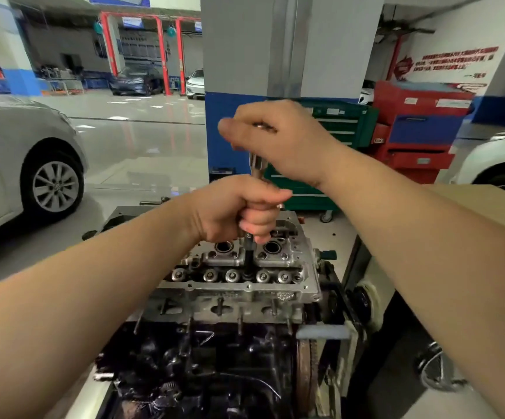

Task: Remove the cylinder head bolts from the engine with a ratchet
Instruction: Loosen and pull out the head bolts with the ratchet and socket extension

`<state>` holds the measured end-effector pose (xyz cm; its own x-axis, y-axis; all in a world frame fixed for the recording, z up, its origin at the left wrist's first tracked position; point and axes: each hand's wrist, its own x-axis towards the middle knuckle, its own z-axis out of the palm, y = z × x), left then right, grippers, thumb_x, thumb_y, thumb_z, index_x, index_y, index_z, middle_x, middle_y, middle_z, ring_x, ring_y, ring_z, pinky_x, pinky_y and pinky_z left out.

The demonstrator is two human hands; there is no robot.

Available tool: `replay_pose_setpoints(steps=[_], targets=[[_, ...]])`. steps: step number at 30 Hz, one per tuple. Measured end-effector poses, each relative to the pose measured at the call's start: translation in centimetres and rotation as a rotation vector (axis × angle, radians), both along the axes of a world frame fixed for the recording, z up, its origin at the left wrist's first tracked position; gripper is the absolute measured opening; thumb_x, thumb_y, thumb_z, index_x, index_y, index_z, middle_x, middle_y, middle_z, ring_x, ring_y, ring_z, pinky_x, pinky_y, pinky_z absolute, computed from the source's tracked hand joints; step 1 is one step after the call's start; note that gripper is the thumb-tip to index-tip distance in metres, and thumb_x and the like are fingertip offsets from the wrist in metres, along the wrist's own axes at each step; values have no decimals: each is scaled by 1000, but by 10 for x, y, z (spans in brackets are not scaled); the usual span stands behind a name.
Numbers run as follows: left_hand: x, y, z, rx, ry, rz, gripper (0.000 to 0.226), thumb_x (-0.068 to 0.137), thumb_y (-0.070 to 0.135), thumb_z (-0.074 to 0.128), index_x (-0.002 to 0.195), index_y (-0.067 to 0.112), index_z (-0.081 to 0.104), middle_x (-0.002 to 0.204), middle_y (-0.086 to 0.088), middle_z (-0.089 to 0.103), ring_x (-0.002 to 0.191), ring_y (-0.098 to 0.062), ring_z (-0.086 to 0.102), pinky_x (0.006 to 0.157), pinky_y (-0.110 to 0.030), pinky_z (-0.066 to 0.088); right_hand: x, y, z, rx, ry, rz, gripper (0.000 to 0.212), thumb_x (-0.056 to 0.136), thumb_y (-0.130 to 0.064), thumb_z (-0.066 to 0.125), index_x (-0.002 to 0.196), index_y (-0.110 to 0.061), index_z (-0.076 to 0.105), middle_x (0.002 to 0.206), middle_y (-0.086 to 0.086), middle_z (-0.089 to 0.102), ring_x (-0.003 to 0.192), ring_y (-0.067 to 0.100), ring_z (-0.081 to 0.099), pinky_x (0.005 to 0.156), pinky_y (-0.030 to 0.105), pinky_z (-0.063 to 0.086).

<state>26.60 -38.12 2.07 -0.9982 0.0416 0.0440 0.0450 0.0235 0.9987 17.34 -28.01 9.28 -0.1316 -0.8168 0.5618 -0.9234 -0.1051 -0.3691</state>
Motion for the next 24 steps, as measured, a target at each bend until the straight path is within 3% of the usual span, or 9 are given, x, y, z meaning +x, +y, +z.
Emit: replay_pose_setpoints(steps=[2, 6, 10, 12, 14, 16, 18, 21, 24], targets=[[0, 2, -2, -34, 18, 124, 47, 95, 29, 59, 53, 23, 40, 48, 0, 28, 49, -20, 27, 64, -37, 40, 6, -5, 1, -23, 201, -186, 52, 104, -50, 47, 62, -20, 46, 59, -2, 45, 64, 19, 48, 64, 38, 38], [4, 38, -22, -69, 211, 748, 24, 83, 25, 67, 62, 22, 57, 57, -2, 52, 52, -12, 43, 57, -28, 41, 30, -7, 8, 34, 577, -797, 60, 96, -70, 31, 63, -20, 29, 62, 0, 26, 53, 22, 27, 56, 35, 23], [-7, 52, -29, 15, 271, 1017, 10, 73, -1, 43, 64, -3, 43, 53, -10, 36, 55, -21, 28, 50, -29, 27, 40, -16, -5, -168, 620, -672, 67, 92, -78, 33, 55, -22, 35, 55, -5, 34, 50, 14, 26, 53, 28, 17], [-8, 34, -21, -4, 198, 817, 23, 75, 8, 51, 53, 5, 47, 47, -10, 33, 48, -22, 29, 52, -32, 29, 19, -14, -3, -122, 382, -374, 63, 98, -68, 45, 55, -22, 46, 54, -8, 42, 53, 11, 38, 59, 30, 27], [-6, 10, -8, 93, 70, 310, 45, 80, 22, 66, 46, 25, 37, 44, 3, 23, 42, -18, 21, 51, -29, 32, 5, -8, 1, -38, -53, 16, 51, 104, -43, 58, 62, -13, 59, 61, -1, 53, 62, 13, 48, 69, 32, 37], [1, -3, -1, 103, 7, -30, 61, 78, 31, 81, 51, 25, 27, 48, 4, 16, 45, -16, 17, 55, -31, 34, 5, -7, 3, 33, -94, 115, 45, 104, -32, 60, 69, -3, 61, 66, 8, 52, 66, 15, 47, 69, 31, 39], [2, -3, -2, 74, 22, 59, 57, 82, 33, 80, 55, 20, 31, 48, 1, 21, 46, -17, 23, 60, -34, 35, 11, -15, 5, 12, 146, -97, 50, 103, -36, 55, 61, -11, 47, 59, 4, 40, 61, 16, 38, 63, 32, 33], [10, 23, -14, -44, 193, 593, 23, 84, 25, 70, 70, 13, 57, 59, -5, 55, 54, -17, 51, 64, -31, 41, 24, -11, 7, 38, 436, -661, 53, 100, -58, 41, 66, -17, 35, 63, -1, 33, 60, 24, 37, 62, 36, 31], [12, 62, -29, 28, 294, 772, 18, 79, 23, 67, 97, 23, 66, 79, 8, 73, 67, -7, 68, 65, -21, 52, 40, -6, 4, 36, 579, -769, 63, 94, -76, 38, 64, -21, 31, 65, 0, 33, 54, 19, 30, 53, 33, 25]])
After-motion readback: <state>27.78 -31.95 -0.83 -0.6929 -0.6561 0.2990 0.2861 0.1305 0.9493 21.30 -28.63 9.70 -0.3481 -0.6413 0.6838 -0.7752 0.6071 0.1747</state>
